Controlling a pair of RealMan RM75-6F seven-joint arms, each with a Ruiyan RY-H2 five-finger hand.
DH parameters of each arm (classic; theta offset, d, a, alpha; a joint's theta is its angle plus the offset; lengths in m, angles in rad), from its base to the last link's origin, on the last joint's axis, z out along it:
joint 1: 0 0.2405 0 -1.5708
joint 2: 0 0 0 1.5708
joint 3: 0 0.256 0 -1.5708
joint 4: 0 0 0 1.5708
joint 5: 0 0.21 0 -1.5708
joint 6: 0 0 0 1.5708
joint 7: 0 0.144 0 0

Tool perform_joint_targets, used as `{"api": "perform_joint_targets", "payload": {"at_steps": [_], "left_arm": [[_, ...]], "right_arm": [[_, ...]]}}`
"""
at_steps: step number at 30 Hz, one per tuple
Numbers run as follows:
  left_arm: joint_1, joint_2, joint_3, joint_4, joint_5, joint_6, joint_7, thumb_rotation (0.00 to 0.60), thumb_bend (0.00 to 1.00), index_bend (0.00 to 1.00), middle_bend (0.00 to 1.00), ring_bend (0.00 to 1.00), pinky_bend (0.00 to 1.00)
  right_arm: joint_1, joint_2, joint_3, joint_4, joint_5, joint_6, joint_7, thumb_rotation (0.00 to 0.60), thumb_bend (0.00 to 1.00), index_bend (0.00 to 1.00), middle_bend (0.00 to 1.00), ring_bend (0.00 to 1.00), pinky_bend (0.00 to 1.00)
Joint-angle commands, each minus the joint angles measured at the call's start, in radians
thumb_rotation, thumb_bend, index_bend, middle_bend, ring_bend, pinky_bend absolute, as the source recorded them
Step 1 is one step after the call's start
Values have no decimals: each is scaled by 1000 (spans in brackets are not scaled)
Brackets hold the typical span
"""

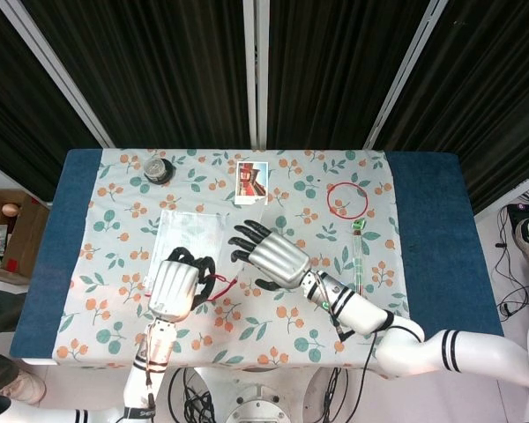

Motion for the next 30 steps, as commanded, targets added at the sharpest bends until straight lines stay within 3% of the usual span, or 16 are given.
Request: {"api": "perform_joint_targets", "payload": {"at_steps": [1,13,19,24,30], "left_arm": [[5,3,-4,-1,3,-3,-6,600,421,723,700,624,381],[26,11,-21,-2,5,-20,-24,600,421,724,699,624,381],[38,16,-25,-3,9,-23,-40,600,422,727,700,625,381],[56,24,-21,-6,22,-15,-81,600,427,742,732,659,381],[81,33,-13,-2,42,-2,-139,600,444,763,751,676,384]], "right_arm": [[19,-21,-2,12,28,-6,-18,600,191,357,164,0,21],[64,-82,-11,55,55,7,11,600,310,454,210,11,45],[76,-112,-8,74,57,34,25,600,382,613,269,56,77],[76,-150,9,90,69,94,16,600,464,815,355,124,120],[82,-167,52,73,131,139,-4,600,477,879,387,149,132]]}}
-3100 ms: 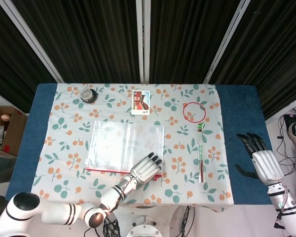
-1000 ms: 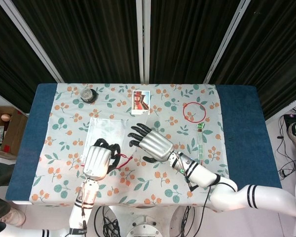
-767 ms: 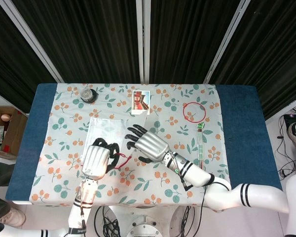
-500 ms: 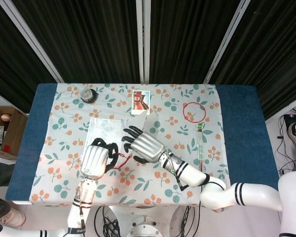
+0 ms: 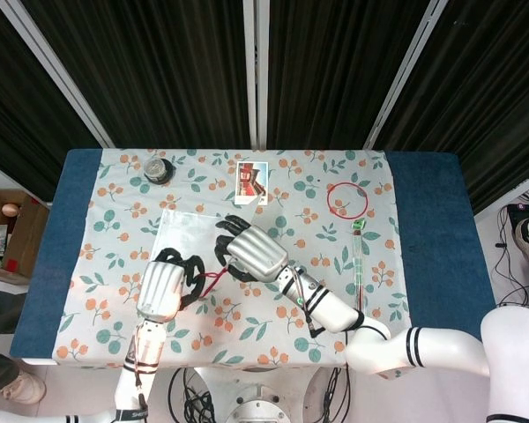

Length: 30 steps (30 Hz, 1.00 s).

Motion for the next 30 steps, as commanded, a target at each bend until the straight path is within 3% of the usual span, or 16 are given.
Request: {"api": "perform_joint_targets", "payload": {"at_steps": [1,15,30], "left_arm": [[12,4,3,2,9,3,-33,600,448,766,754,678,387],[31,6,3,33,-18,-41,-97,600,455,780,770,684,393],[36,-5,25,180,-124,-152,-76,600,457,780,770,682,393]], "right_arm": [[7,-10,26,-13,34,21,-15,600,479,881,388,151,134],[33,11,80,-48,96,58,-19,600,490,891,396,162,138],[-17,95,92,-114,27,145,70,600,501,891,406,166,138]]}}
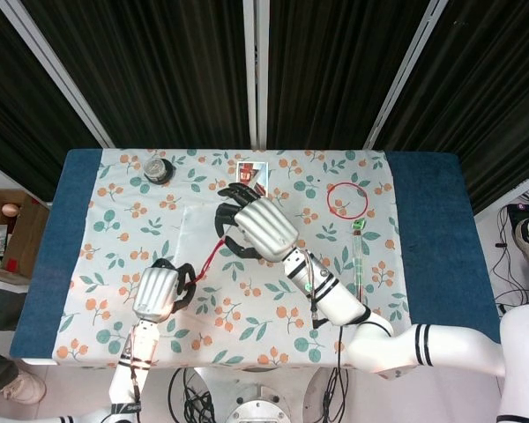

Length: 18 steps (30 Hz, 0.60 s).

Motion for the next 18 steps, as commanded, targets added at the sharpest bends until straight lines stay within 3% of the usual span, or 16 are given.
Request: {"api": "perform_joint_targets", "payload": {"at_steps": [1,18], "left_arm": [[-1,-11,9,49,-39,-38,15,600,457,781,770,681,393],[-33,-26,-29,160,-197,-157,98,600,460,780,770,679,393]], "right_arm": [[-16,23,3,-15,-14,17,21,600,501,891,406,167,138],[-105,137,-12,-66,-124,96,204,600,503,891,414,177,142]]}}
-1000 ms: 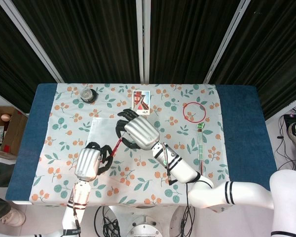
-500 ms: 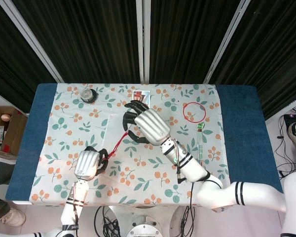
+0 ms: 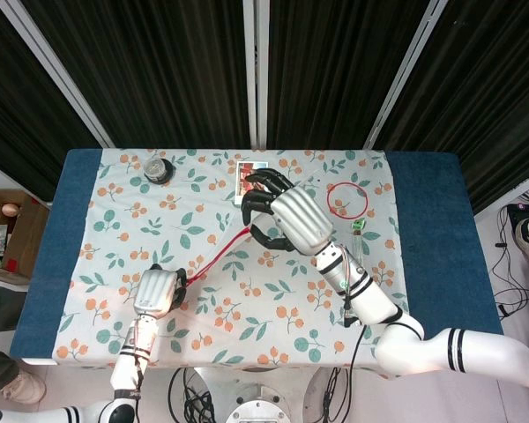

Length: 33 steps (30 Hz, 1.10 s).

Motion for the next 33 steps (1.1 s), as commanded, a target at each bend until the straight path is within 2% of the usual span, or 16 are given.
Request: {"api": "perform_joint_targets", "payload": {"at_steps": [1,8,14,15,17,19,21,24,28,33], "left_arm": [[-6,7,-20,15,-44,-23,5,600,459,780,770,679,393],[-7,33,-46,20,-105,-27,18,600,459,778,766,676,393],[-14,57,-62,5,-124,-18,30,600,465,720,733,656,393],[-14,64,-63,-3,-125,-18,28,600,464,686,713,642,392],[-13,79,-67,-22,-123,-12,21,600,427,497,600,561,380],[-11,87,-76,-32,-118,3,6,600,336,283,445,430,363],[-8,101,-85,-46,-116,19,-1,600,235,174,319,313,346],[-2,128,-101,-70,-112,51,-3,600,143,126,214,218,311],[14,157,-120,-95,-104,106,-8,600,101,108,194,194,260],[35,199,-134,-133,-108,143,-28,600,96,106,192,192,258]], "right_arm": [[-10,7,-4,3,-14,12,27,600,503,891,415,178,142],[-9,-6,-5,32,-28,20,76,600,503,891,417,179,144],[1,-46,-25,68,-69,29,104,600,510,892,424,190,148],[2,-49,-29,72,-78,29,110,600,511,892,425,191,149],[1,-54,-44,78,-104,34,119,600,510,892,425,191,149],[-4,-59,-63,83,-136,48,117,600,510,892,425,191,149],[-12,-70,-93,90,-181,67,117,600,510,892,425,191,149],[-25,-83,-149,107,-253,89,116,600,510,892,425,191,149],[-50,-91,-235,146,-356,120,103,600,510,891,426,191,149],[-91,-95,-350,233,-462,156,130,600,503,887,424,191,149]]}}
